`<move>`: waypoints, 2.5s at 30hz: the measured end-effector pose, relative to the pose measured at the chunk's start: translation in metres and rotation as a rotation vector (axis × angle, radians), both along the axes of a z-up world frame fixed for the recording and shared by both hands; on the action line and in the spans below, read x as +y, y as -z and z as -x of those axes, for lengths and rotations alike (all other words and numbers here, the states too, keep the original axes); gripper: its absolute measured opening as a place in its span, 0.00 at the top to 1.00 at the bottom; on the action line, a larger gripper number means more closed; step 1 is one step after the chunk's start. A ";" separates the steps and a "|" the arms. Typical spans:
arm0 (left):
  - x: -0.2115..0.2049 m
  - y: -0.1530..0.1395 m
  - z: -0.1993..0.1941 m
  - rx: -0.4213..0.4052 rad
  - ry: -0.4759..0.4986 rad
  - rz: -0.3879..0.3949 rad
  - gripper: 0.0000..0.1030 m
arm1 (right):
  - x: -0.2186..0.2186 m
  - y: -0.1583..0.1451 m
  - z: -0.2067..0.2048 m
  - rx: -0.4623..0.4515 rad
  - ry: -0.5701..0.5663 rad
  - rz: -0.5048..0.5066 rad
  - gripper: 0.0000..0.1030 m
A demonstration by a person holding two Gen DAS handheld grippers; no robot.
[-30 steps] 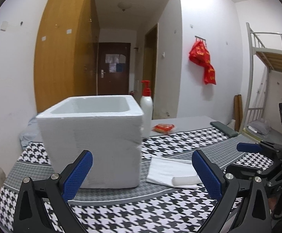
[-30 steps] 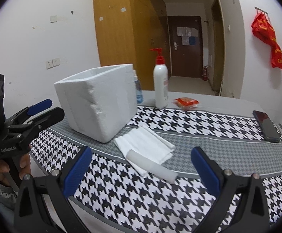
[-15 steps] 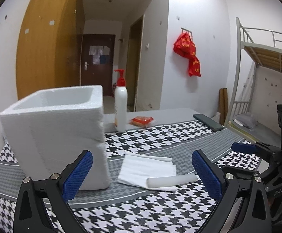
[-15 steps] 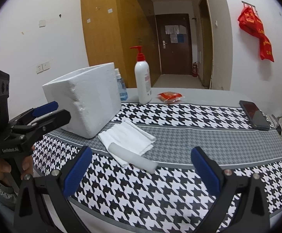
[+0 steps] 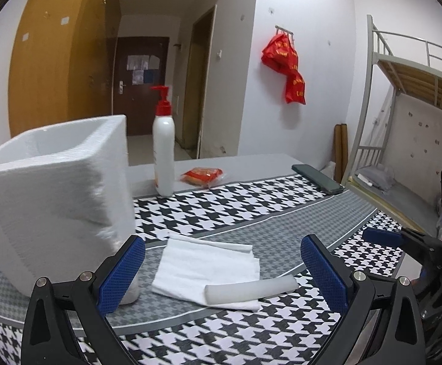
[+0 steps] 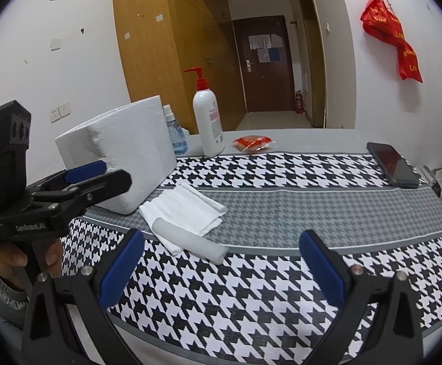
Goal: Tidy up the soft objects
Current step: 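Withdraw both tools from the box toward the white towel and roll, then lower the left tool onto the white towel and close on it, then close the right tool around the white foam roll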
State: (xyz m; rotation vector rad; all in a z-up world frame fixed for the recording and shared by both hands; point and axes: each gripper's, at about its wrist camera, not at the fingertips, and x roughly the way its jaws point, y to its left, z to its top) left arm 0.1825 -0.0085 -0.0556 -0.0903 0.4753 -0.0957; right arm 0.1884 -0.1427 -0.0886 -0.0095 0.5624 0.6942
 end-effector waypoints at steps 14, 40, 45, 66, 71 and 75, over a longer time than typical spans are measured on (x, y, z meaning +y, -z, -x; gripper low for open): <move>-0.001 0.011 -0.044 0.125 -0.032 -0.014 0.05 | -0.003 0.005 -0.006 0.021 0.007 0.006 0.00; 0.029 0.053 -0.079 0.344 -0.050 -0.030 0.38 | 0.011 0.010 -0.017 0.032 -0.030 0.058 0.00; 0.033 0.060 -0.083 0.391 -0.037 -0.014 0.41 | 0.019 0.010 -0.022 0.042 -0.060 0.078 0.00; 0.032 0.052 -0.071 0.345 0.043 -0.020 0.94 | 0.073 0.026 -0.034 0.051 -0.268 0.273 0.00; 0.033 0.049 -0.068 0.335 0.051 -0.011 0.94 | 0.077 0.029 -0.038 0.071 -0.312 0.284 0.01; 0.034 0.048 -0.067 0.332 0.055 -0.006 0.94 | 0.078 0.032 -0.042 0.104 -0.357 0.287 0.22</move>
